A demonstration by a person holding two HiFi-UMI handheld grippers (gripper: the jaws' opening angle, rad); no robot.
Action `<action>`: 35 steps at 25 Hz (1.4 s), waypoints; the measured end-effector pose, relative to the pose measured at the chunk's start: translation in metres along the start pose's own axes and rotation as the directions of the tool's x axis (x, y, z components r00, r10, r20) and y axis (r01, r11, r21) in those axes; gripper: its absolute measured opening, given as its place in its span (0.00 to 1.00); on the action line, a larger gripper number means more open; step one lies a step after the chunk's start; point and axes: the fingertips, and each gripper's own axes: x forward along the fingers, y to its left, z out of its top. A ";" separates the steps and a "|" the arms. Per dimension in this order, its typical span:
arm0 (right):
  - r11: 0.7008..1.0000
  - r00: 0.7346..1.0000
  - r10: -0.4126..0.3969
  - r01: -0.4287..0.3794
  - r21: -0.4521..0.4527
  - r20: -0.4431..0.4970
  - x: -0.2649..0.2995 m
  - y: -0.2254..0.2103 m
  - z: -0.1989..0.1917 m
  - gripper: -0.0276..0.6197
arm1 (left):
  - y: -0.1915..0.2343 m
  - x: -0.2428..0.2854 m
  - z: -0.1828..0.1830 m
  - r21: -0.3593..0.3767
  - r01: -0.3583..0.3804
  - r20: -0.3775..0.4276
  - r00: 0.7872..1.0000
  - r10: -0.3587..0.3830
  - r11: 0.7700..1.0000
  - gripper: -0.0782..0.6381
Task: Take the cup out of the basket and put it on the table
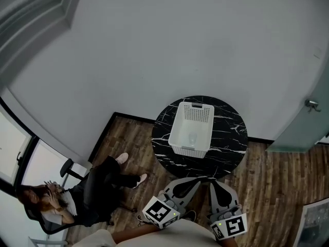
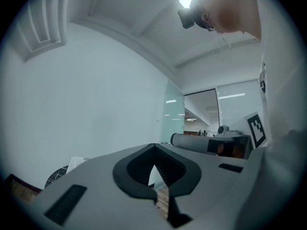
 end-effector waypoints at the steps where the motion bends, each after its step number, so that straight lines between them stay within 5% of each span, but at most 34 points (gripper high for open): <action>1: 1.000 1.000 0.001 -0.001 0.004 0.001 -0.002 -0.001 0.000 0.05 | -0.003 0.001 -0.001 0.003 -0.001 -0.001 1.000 0.001 1.000 0.12; 18: 1.000 1.000 0.025 -0.025 0.002 -0.015 0.039 -0.011 -0.009 0.05 | 0.037 0.014 0.003 -0.002 -0.025 0.019 1.000 0.025 1.000 0.12; 35: 0.999 0.999 -0.008 0.006 -0.041 -0.040 0.197 -0.028 -0.020 0.05 | 0.194 0.049 0.027 -0.030 0.014 0.031 0.999 -0.014 0.999 0.12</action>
